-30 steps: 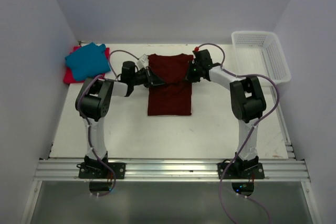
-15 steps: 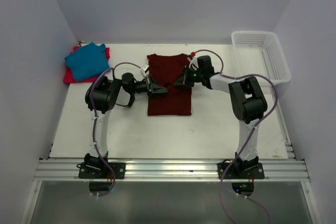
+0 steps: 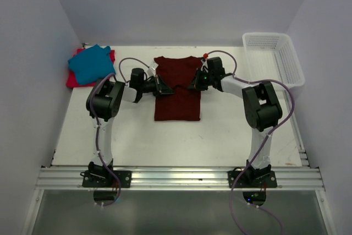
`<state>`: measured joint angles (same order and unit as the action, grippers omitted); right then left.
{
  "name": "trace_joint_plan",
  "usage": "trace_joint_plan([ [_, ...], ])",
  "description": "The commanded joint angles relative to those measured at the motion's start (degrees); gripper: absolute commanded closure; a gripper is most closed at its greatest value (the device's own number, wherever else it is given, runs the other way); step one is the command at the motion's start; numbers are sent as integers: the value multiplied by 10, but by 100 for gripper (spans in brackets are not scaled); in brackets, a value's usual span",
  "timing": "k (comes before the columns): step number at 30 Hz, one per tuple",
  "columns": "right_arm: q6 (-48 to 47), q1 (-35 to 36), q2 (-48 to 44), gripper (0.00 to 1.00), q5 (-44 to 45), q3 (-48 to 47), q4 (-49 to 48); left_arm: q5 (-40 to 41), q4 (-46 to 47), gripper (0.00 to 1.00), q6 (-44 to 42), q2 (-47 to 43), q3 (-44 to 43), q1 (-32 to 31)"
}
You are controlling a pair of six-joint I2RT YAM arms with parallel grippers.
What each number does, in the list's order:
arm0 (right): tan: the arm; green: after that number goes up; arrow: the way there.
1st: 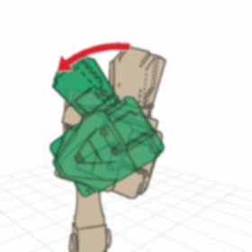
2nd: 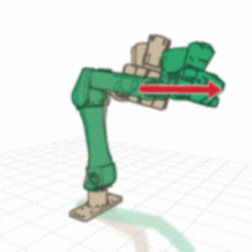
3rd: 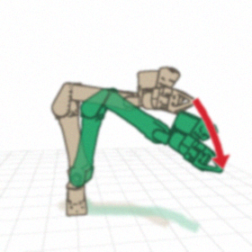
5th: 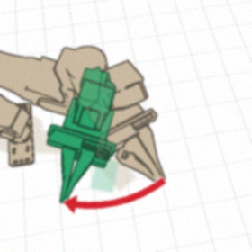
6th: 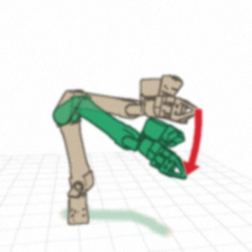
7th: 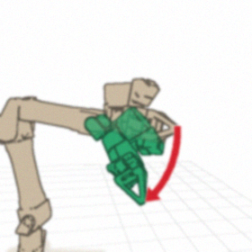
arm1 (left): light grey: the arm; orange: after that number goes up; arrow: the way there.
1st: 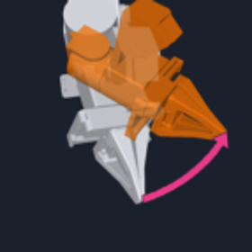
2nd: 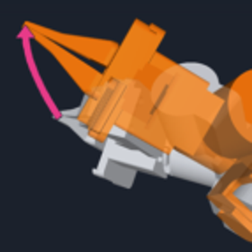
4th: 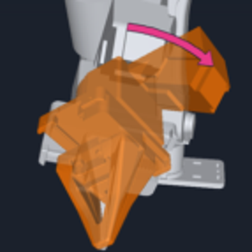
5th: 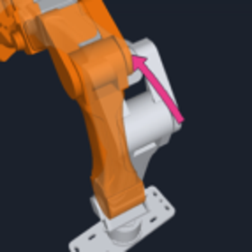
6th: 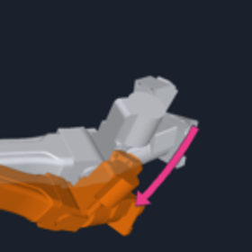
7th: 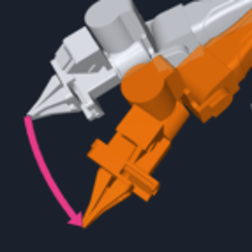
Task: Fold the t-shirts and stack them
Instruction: Fold the folded rectangular tshirt in 1/3 of the way
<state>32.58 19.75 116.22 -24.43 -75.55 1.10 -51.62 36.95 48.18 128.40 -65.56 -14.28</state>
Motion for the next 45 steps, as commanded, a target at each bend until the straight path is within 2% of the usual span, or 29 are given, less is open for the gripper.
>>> trace_joint_plan([
  [1, -16, -1, 8, 100, 45, -35, 41, 46, -60, 97, -51, -13, -23, 2],
  [6, -17, 0, 18, 100, 102, -39, 55, 33, -34, 97, -29, -12, -22, 2],
  [13, -12, 0, 41, 100, 134, -48, 65, 11, 15, 94, -7, -26, -14, 2],
  [17, -16, 4, 32, 100, 201, -46, 86, 26, 2, 89, -31, -69, 0, 3],
  [23, -30, 5, 23, 100, 225, -43, 96, 51, -21, 89, -58, -100, 1, 8],
  [26, -31, 5, 21, 100, 222, -45, 96, 66, -62, 90, -78, -90, -12, 8],
  [30, -31, 5, 18, 100, 221, -46, 94, 101, -169, 95, -114, -68, -51, 7],
  [39, -24, 10, 22, 100, 226, -51, 95, 128, -274, 100, -150, -21, -90, -1],
  [42, -24, 14, 14, 100, 244, -51, 103, 172, -310, 100, -162, -25, -91, -2],
  [45, -24, 22, 1, 100, 312, -48, 121, 217, -317, 100, -166, -45, -78, -1],
])
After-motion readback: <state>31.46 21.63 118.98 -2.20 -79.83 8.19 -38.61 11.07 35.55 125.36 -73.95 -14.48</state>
